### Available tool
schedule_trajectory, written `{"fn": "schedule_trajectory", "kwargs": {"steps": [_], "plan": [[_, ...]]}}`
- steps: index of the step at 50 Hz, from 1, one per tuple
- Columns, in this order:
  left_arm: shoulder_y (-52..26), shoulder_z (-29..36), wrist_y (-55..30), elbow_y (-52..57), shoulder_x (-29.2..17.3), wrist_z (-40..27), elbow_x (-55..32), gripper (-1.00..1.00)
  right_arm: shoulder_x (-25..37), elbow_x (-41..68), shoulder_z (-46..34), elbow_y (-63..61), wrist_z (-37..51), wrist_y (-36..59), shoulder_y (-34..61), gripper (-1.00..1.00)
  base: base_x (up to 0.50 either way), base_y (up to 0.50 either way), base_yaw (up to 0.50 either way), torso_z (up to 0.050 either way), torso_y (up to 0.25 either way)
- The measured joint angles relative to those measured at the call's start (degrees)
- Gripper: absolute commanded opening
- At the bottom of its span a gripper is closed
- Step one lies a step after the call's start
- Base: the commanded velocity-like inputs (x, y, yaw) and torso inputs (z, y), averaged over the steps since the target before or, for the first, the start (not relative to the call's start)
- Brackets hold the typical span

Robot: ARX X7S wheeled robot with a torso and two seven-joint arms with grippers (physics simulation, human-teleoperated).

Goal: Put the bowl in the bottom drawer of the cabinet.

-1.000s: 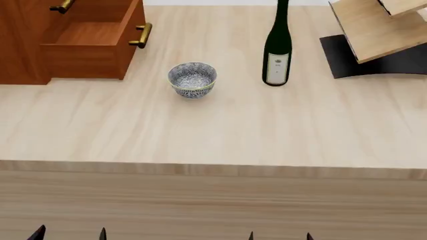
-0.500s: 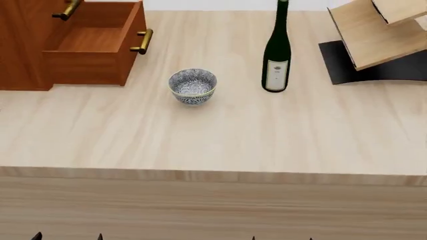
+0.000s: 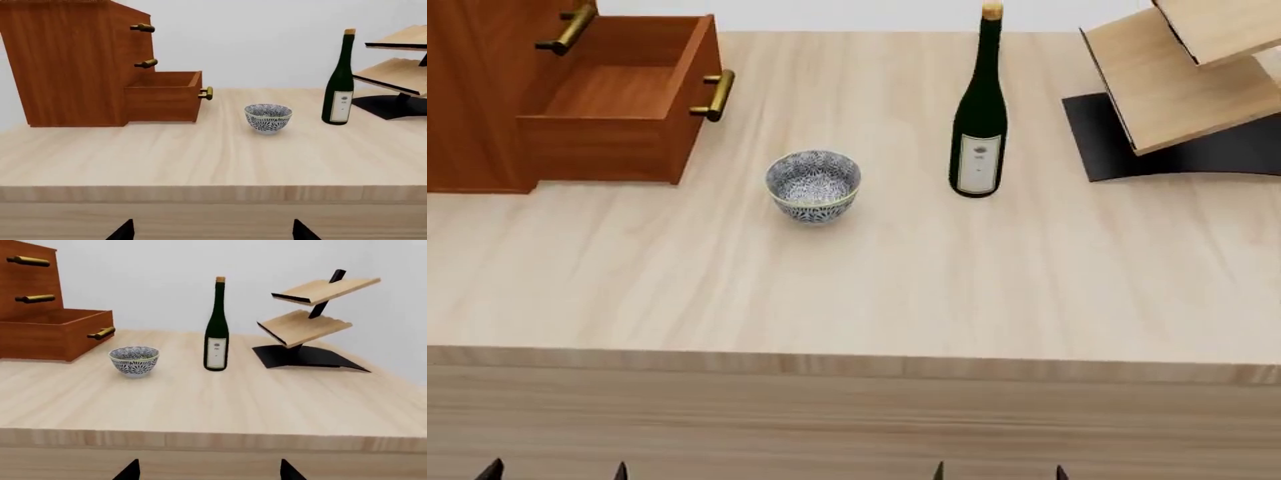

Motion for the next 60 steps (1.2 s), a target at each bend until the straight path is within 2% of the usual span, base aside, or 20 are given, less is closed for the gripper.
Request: {"fn": "schedule_trajectory", "kwargs": {"steps": [5, 27, 40, 54, 60], "plan": [[0.2, 0.3, -0.5, 0.9, -0.5, -0.3, -0.4, 1.00, 0.4, -0.4, -0.6, -0.8, 0.8, 0.6, -0.1, 1.00, 0.00, 0.00, 0.00, 0.050, 0.059], [0.5, 1.4, -3.7, 5.3, -2.1, -1.9, -1.8, 1.00, 1.9, -2.3, -3.1, -5.7, 3.4, 4.3, 0.0, 1.00, 0.00, 0.50, 0.00, 0.050, 0.060], [-1.0, 1.4, -9.7, 12.4, -3.5, -3.1, -3.0, 1.00, 2.8, -2.4, -4.2, -13.0, 3.5, 9.6, 1.6, 1.00, 0.06, 0.48, 0.00, 0.050, 0.060], [-5.6, 1.3, -20.0, 20.5, -5.0, -4.8, -4.5, 1.00, 3.5, -1.5, -3.3, -19.8, 4.0, 16.6, 5.6, 1.00, 0.00, 0.00, 0.00, 0.050, 0.060], [-7.4, 1.8, -23.0, 22.7, -5.3, -5.4, -4.7, 1.00, 3.7, -0.7, -2.8, -20.6, 4.0, 18.2, 7.0, 1.00, 0.47, 0.00, 0.00, 0.050, 0.061]]}}
